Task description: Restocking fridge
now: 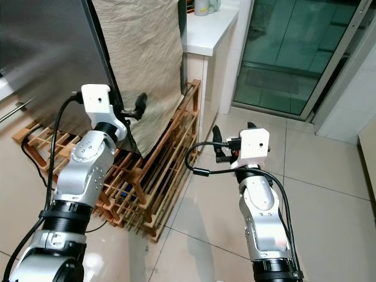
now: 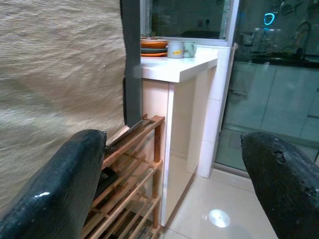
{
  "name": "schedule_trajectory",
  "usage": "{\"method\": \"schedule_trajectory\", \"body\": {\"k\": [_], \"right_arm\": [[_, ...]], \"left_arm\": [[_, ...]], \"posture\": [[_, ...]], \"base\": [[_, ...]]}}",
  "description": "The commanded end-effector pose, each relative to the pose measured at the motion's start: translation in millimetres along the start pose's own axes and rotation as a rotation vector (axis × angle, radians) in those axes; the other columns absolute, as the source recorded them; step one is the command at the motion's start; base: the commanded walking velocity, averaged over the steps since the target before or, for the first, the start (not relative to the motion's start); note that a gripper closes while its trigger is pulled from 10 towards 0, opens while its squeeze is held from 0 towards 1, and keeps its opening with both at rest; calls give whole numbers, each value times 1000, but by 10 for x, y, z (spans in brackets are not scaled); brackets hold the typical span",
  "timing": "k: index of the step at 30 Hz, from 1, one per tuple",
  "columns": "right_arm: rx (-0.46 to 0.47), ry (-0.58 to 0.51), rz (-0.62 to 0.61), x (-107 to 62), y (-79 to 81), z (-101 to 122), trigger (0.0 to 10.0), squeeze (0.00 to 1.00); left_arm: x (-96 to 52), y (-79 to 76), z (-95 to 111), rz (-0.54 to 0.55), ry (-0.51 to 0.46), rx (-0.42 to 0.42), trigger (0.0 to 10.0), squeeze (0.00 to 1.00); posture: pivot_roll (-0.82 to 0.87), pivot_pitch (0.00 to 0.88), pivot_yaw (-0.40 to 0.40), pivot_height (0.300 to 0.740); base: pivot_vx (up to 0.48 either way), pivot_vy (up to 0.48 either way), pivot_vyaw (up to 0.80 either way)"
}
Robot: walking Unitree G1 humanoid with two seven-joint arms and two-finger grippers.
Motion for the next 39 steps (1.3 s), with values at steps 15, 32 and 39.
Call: {"method": "schedule_trajectory", "body": {"k": [15, 32, 39], "right_arm": [[-11, -12, -2, 10, 10, 64, 10000, 0], [-12, -8, 2, 37, 22, 55, 10000, 0], [-16, 0, -9, 0, 4, 32, 10000, 0]], "left_arm": [[273, -258, 249, -58, -74, -58, 10000, 0], [103, -1540, 454, -578, -194, -196, 10000, 0], [-349, -2284, 811, -988, -254, -454, 10000, 0]], "posture": [[-131, 0, 75, 740], [-148, 0, 81, 740], [-177, 0, 91, 740]], "base": [[0, 0, 0], [0, 0, 0], [0, 0, 0]]}}
Point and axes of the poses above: a point about 5 cm out from each wrist's last joint towards the gripper, its own x axis pointing out of the wrist towards the gripper, its own z axis along the axis of the wrist's last joint, y = z × x, the point moved 6 cm from there along x, pointing out of the wrist towards the gripper, and after that the axes turned 3 degrees about x, right-handed, at the moved point
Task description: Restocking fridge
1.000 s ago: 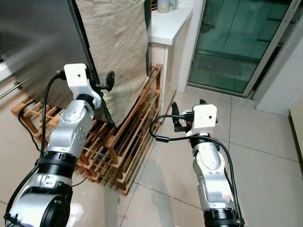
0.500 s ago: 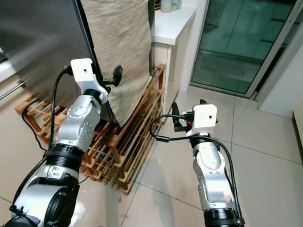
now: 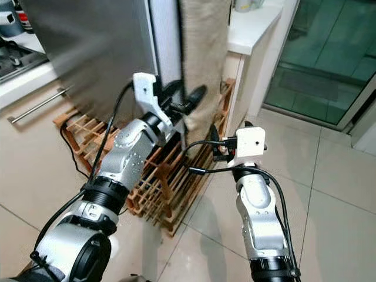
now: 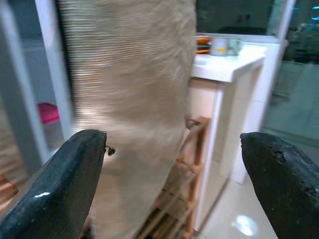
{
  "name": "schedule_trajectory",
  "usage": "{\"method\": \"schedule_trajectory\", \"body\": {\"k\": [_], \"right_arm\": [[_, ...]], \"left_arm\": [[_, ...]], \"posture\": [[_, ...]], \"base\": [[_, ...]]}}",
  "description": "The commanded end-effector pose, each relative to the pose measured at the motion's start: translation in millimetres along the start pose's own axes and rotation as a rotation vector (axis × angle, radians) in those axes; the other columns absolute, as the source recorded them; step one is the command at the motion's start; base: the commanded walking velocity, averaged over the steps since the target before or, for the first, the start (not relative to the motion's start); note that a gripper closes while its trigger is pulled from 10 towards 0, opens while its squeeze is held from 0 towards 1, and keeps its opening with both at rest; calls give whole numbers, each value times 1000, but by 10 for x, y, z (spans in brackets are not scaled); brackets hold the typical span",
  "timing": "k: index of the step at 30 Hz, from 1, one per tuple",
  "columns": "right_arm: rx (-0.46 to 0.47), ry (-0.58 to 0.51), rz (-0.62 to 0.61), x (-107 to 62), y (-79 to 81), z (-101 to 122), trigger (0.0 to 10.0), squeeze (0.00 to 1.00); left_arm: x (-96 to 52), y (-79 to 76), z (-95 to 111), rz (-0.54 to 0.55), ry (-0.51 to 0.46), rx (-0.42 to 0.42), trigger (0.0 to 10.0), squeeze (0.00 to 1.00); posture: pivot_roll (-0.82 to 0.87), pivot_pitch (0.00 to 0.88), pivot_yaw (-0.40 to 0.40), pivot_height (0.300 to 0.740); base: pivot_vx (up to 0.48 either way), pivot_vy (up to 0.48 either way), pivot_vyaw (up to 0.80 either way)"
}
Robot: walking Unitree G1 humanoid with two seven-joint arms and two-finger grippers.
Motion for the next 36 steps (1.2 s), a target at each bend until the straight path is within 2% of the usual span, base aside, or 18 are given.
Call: {"method": "schedule_trajectory", "body": {"k": [1, 4, 9, 11, 15, 16, 17, 19, 20, 21, 22, 23, 24, 27, 28, 30, 36], "right_arm": [[-7, -7, -11, -15, -38, 34, 10000, 0], [-10, -3, -18, -37, -64, 28, 10000, 0], [-12, 6, -27, -71, -84, 8, 10000, 0], [-12, 11, -31, -78, -92, -8, 10000, 0], [-11, 15, -31, -82, -96, -20, 10000, 0], [-8, 20, -29, -77, -95, -37, 10000, 0], [-8, 20, -29, -77, -95, -37, 10000, 0], [-4, 26, -24, -70, -82, -56, 10000, 0], [0, 33, -11, -56, -50, -76, 10000, 0], [0, 33, -11, -56, -50, -76, 10000, 0], [4, 40, 1, -38, -25, -92, 10000, 0], [6, 41, 4, -26, -18, -94, 10000, 0], [6, 41, 4, -26, -18, -94, 10000, 0], [5, 41, 18, 17, 9, -91, 10000, 0], [3, 40, 22, 32, 19, -86, 10000, 0], [1, 36, 30, 57, 35, -73, 10000, 0], [0, 32, 33, 63, 39, -73, 10000, 0]], "left_arm": [[364, -843, 133, -248, -116, -146, 10000, 0], [335, -908, 217, -290, -139, -136, 10000, 0], [79, -534, 284, -159, -115, 23, 10000, 0], [-115, -346, 263, -97, -77, 73, 10000, 0], [-662, 208, 293, 148, -35, 95, 10000, 0], [-946, 488, 310, 304, -25, 105, 10000, 0], [-946, 488, 310, 304, -25, 105, 10000, 0], [-1205, 728, 306, 453, -10, 127, 10000, 0], [-1515, 955, 272, 619, 32, 176, 10000, 0], [-1515, 955, 272, 619, 32, 176, 10000, 0], [-1769, 1086, 253, 733, 76, 234, 10000, 0], [-1873, 1115, 252, 771, 93, 262, 10000, 0], [-1873, 1115, 252, 771, 93, 262, 10000, 0], [-2035, 1134, 253, 845, 107, 270, 10000, 0], [-2048, 1136, 251, 864, 119, 287, 10000, 0], [-2029, 1143, 218, 890, 165, 345, 10000, 0], [-2003, 1188, 95, 952, 246, 393, 10000, 0]], "posture": [[-177, 0, 91, 740], [-183, 0, 91, 740], [-176, 0, 89, 740], [-165, 0, 89, 740], [-136, 0, 83, 740], [-110, 0, 73, 740], [-110, 0, 73, 740], [-96, 0, 67, 740], [-77, 0, 57, 740], [-77, 0, 57, 740], [-67, 0, 51, 740], [-61, 0, 48, 740], [-61, 0, 48, 740], [-51, 0, 44, 740], [-49, 0, 43, 740], [-51, 0, 45, 740], [-69, 0, 58, 740]], "base": [[0, 0, 0], [0, 0, 0], [0, 0, 0], [0, 0, 0], [0, 0, 0], [0, 0, 0], [0, 0, 0], [0, 0, 0], [0, 0, 0], [0, 0, 0], [0, 0, 0], [0, 0, 719], [0, 0, 719], [0, -91, 704], [0, -472, 675], [0, -467, 625], [0, -451, 584]]}}
Point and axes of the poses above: a point about 5 cm out from each wrist's last joint towards the gripper, its own x axis pointing out of the wrist towards the gripper, its own z axis along the axis of the wrist's last joint, y = z × x, the point moved 6 cm from there along x, pointing out of the wrist towards the gripper, and after that the axes turned 3 degrees about x, right-handed, at the moved point
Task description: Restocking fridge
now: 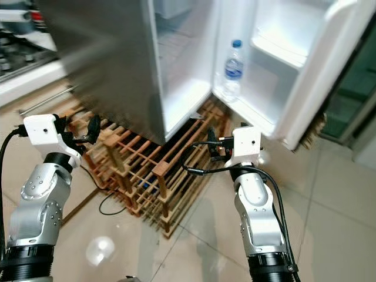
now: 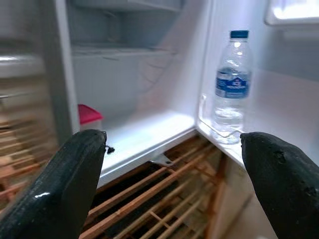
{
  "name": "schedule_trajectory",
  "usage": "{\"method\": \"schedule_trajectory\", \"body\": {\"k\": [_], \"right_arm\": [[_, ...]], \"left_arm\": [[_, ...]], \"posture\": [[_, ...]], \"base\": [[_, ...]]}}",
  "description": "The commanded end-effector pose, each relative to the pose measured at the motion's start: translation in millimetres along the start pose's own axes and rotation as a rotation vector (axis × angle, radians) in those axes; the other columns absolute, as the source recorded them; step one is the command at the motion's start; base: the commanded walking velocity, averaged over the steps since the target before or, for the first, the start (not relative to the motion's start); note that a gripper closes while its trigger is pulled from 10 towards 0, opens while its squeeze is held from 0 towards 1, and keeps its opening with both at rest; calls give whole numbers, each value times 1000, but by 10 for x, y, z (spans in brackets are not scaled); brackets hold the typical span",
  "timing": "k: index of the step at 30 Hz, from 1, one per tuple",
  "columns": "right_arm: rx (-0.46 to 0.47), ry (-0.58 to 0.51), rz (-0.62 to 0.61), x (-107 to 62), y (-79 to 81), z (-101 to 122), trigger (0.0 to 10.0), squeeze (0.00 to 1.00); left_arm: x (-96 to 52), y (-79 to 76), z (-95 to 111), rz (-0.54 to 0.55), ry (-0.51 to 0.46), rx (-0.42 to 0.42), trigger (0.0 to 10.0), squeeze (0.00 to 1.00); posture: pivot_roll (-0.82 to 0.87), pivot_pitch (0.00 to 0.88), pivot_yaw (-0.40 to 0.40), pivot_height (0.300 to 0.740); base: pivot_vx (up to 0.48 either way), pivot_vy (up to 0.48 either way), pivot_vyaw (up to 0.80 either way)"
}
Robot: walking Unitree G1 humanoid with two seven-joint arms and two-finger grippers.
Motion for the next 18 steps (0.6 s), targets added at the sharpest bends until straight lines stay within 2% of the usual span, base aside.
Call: {"method": "schedule_trajectory", "body": {"k": [1, 5, 13, 18], "right_arm": [[-1, 11, -12, -13, -54, -32, 10000, 0], [-2, 14, -17, -44, -71, -45, 10000, 0], [-11, 15, -23, -56, -97, -45, 10000, 0], [-7, 15, -30, -61, -112, -45, 10000, 0]], "left_arm": [[37, -98, -14, -13, 19, 18, 10000, 0], [80, -118, -75, 2, 54, 18, 10000, 0], [141, -142, -81, 30, 64, 22, 10000, 0], [147, -101, -128, 50, 85, 22, 10000, 0]], "posture": [[-69, 0, 58, 740], [-85, 0, 65, 740], [-99, 0, 69, 740], [-102, 0, 71, 740]], "base": [[0, -435, 556], [0, -431, 523], [0, -426, 479], [272, -392, 448]]}}
Point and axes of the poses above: a point about 5 cm out from each wrist's last joint towards the gripper, its own x axis pointing out of the wrist towards the gripper, its own z axis along the axis of the wrist's last joint, y = z × x, the point moved 6 cm from there along x, pointing out of the wrist towards the gripper, and after that the axes turned 3 degrees about x, right-handed, at the moved point
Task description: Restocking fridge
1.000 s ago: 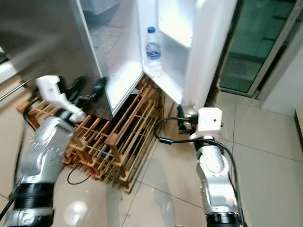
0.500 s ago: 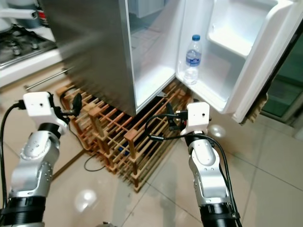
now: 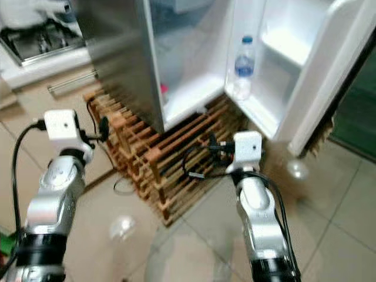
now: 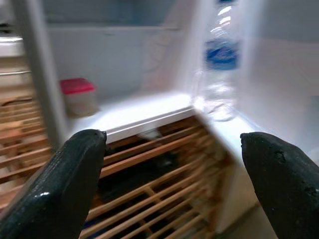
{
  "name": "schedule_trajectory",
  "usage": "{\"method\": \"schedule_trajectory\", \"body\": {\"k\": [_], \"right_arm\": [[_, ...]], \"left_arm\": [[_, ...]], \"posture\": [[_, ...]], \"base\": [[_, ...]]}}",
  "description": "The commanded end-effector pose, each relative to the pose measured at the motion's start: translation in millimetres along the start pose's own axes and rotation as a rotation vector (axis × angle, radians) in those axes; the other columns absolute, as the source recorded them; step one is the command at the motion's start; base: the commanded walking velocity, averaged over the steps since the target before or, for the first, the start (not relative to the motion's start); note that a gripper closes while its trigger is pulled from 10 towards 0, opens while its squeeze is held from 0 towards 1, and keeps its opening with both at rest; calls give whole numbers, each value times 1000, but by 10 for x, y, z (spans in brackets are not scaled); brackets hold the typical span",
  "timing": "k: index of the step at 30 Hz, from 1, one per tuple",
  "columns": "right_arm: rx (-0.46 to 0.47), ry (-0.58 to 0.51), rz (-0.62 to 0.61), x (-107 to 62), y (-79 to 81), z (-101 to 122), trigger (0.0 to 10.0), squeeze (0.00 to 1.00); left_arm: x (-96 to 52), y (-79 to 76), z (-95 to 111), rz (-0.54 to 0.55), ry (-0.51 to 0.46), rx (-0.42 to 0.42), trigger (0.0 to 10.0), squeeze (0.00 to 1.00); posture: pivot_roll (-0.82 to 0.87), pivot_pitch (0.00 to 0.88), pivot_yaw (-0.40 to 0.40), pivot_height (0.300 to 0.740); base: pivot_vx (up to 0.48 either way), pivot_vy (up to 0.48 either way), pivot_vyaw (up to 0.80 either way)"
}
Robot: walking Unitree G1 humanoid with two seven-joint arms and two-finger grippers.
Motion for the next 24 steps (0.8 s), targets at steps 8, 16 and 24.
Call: {"method": "schedule_trajectory", "body": {"k": [8, 16, 24], "right_arm": [[-11, -13, 13, 28, 77, 52, 10000, 0], [-14, -24, 2, 125, -73, 121, 10000, 0], [-40, -34, -90, 217, -444, 222, 10000, 0]], "left_arm": [[56, 110, 48, 49, -12, 1, 10000, 0], [70, 121, 57, 68, -15, -6, 10000, 0], [74, 120, 51, 69, -17, -11, 10000, 0]], "posture": [[-100, 0, 77, 740], [-102, 0, 78, 740], [-100, 0, 78, 740]], "base": [[363, -308, 446], [104, -36, 55], [0, 0, 0]]}}
Point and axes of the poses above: a point about 5 cm out from each wrist's last joint towards the gripper, its own x axis pointing out of the wrist towards the gripper, its own z axis along the axis of the wrist's last joint, y = z × x, the point moved 6 cm from there along x, pointing out of the wrist towards the gripper, and after that the axes turned 3 degrees about x, right-handed, at the moved point
